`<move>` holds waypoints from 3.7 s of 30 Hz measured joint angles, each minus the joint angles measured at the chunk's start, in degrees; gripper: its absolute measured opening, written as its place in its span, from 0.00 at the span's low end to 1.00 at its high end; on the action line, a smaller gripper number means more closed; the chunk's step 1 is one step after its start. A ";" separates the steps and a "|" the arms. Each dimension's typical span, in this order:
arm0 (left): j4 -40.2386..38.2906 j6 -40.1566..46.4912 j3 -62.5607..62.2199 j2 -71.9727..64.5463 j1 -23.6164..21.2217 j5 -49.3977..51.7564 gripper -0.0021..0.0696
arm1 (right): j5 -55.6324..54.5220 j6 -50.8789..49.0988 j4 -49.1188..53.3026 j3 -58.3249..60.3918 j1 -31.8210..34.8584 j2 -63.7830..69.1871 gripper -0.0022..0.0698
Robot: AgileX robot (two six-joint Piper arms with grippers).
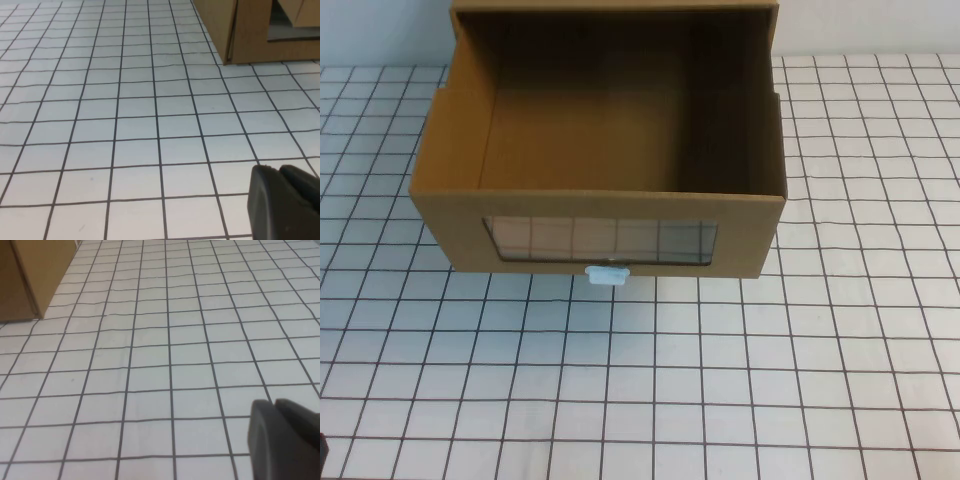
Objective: Close the shoe box
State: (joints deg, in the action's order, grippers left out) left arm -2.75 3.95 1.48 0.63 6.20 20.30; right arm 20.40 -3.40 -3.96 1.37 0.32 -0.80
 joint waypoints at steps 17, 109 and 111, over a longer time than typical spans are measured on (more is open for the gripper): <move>0.00 0.00 0.00 0.00 0.00 0.00 0.02 | 0.00 0.00 0.00 0.00 0.00 0.00 0.01; -27.14 16.03 -67.92 -38.74 0.00 -10.68 0.02 | -1.95 -5.96 -0.27 -59.00 0.00 28.29 0.01; -27.06 16.03 -72.43 -43.33 0.00 -2.86 0.02 | 3.99 -5.96 -0.38 -62.01 0.00 33.56 0.01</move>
State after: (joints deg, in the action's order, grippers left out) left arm -29.82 19.97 -70.94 -42.70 6.20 17.44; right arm 24.39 -9.36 -4.34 -60.64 0.32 32.76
